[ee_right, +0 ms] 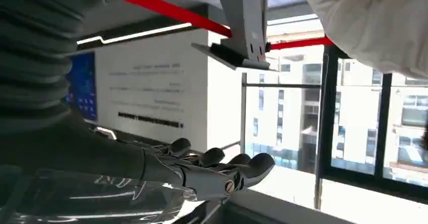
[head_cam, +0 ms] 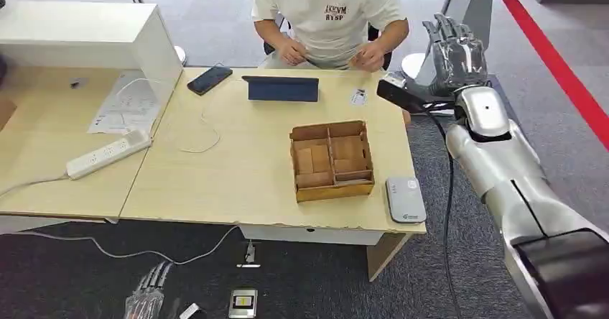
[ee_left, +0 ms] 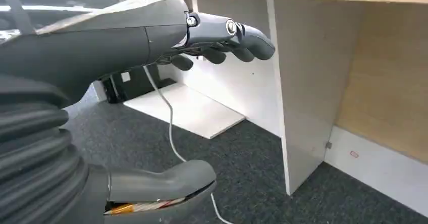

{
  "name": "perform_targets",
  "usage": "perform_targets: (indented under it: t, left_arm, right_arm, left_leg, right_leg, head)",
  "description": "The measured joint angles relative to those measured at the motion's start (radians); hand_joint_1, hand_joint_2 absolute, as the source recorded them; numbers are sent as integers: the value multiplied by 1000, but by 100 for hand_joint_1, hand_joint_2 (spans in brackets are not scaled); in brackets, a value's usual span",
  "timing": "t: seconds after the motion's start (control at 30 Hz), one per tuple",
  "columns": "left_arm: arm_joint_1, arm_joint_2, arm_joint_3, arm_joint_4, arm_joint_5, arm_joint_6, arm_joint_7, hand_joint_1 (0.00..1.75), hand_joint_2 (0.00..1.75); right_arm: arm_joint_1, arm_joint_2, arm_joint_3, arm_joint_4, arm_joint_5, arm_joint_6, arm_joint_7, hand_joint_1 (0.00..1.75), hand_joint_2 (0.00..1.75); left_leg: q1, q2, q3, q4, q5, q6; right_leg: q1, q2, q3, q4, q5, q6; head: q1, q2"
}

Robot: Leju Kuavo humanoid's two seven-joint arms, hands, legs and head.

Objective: Pass the card to the sensor for recognition and then transmit it.

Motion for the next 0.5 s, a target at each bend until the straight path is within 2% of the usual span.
perform_targets:
  t: [0.07, 0.17, 0.23, 0.33, 0.43, 0.5]
  left_arm:
    - [0, 3, -4, 2, 0, 0, 0, 0, 175]
    - [0, 10, -13, 5, 12, 0, 0, 0, 175]
    - [0, 16, -18, 9, 19, 0, 0, 0, 175]
    - [0, 25, -16, 16, 10, 0, 0, 0, 175]
    - [-3, 32, 11, 23, -36, 0, 0, 0, 175]
    - [-8, 36, 56, 26, -89, 0, 0, 0, 175]
  right_arm:
    - [-3, -3, 3, -11, 43, -62, -35, 0, 0]
    - [0, -11, 19, -42, 144, -207, -93, 0, 0]
    - [29, -33, 36, -124, 235, -273, -133, 0, 0]
    - [111, -91, 39, -319, 318, -278, -211, 0, 0]
    - [230, -142, 4, -537, 306, -278, -256, 0, 0]
    - [296, -158, -48, -658, 281, -278, -277, 0, 0]
  left_leg:
    - [0, 0, 0, 0, 0, 0]
    - [0, -1, 0, 0, 0, 0]
    - [1, 0, 1, 0, 0, 0]
    - [1, -1, 2, 0, 0, 0]
    - [1, -1, 2, 0, -1, 0]
    - [0, 0, 2, 0, -1, 0]
  right_leg:
    - [0, 0, 0, 0, 0, 0]
    - [0, 0, 0, 0, 0, 0]
    - [1, 0, 1, 0, 0, 0]
    - [0, 0, 2, -1, 0, 0]
    - [0, -1, 3, -1, -1, 1]
    - [0, 0, 3, -1, -1, 1]
  head:
    - [0, 0]
    - [0, 0]
    - [-1, 0]
    - [0, 0]
    - [0, 0]
    - [0, 0]
